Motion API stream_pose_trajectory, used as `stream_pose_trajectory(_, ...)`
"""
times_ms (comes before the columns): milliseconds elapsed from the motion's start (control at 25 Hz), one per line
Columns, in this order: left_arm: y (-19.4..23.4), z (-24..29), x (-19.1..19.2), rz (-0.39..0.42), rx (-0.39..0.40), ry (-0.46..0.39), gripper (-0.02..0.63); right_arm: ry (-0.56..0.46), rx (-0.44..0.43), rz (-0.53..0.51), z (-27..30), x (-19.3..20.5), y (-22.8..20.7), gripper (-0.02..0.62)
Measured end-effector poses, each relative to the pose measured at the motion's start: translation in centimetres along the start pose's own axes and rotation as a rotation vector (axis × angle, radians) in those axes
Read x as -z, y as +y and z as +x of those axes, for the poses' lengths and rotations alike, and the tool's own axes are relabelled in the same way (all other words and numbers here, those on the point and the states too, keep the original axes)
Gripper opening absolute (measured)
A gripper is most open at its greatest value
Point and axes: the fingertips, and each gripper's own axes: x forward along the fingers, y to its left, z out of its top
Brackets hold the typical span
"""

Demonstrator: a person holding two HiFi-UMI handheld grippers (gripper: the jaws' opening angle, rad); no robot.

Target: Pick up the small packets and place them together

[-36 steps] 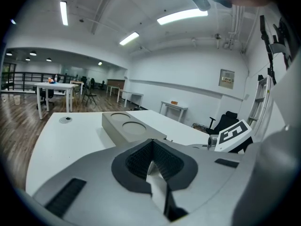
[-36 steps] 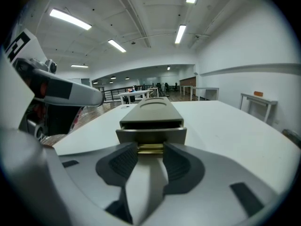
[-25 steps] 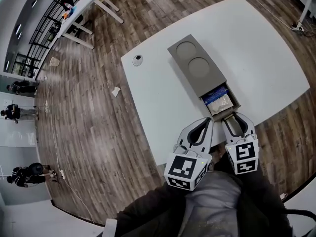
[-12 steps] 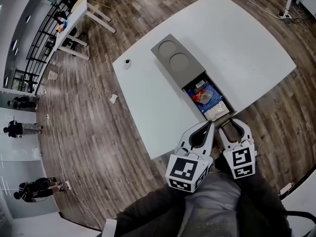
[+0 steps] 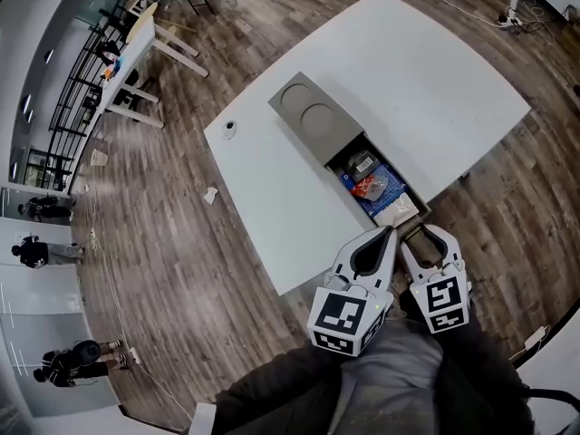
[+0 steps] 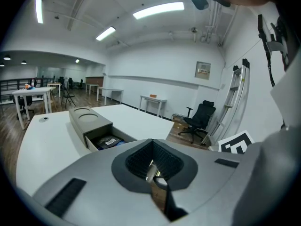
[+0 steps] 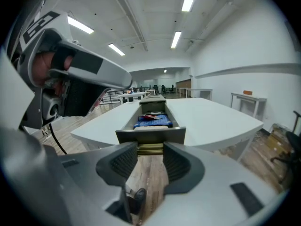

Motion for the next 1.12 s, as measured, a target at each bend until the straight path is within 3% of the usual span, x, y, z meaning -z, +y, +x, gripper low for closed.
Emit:
stream_pose_trajectory(320, 0.6, -0.5, 0.3, 0.003, -0.003, -0.007, 0.003, -0.010, 0.006, 0.021, 0.7, 1.0, 0.1, 0.173)
stream_pose_trajectory(480, 0.8, -0.6, -0.5, -0.008, -0.002, -0.020, 0.003, 0.022, -0.071, 0.081, 0.3, 0.7, 0.9, 0.204)
stream_pose_trajectory(760, 1.9, -0.7, -3.2, -0.042, -0.024, -0.066, 0.003, 0.016, -0.110, 0.019, -2.4, -2.6, 0.2, 0.222)
stream_pose_trajectory(880, 3.4, -1.2, -4.9, -0.055, -0.054, -0.104, 0.003, -0.010, -0.090, -0.041, -2.3, -5.3, -0.6, 0.222)
stream_pose_trajectory(1120, 7.1, -2.0, -8.3, -0.066, -0.122, -0.177, 0.003, -0.036, -0.103, -0.299, 0.5, -10.9, 0.1, 0.222)
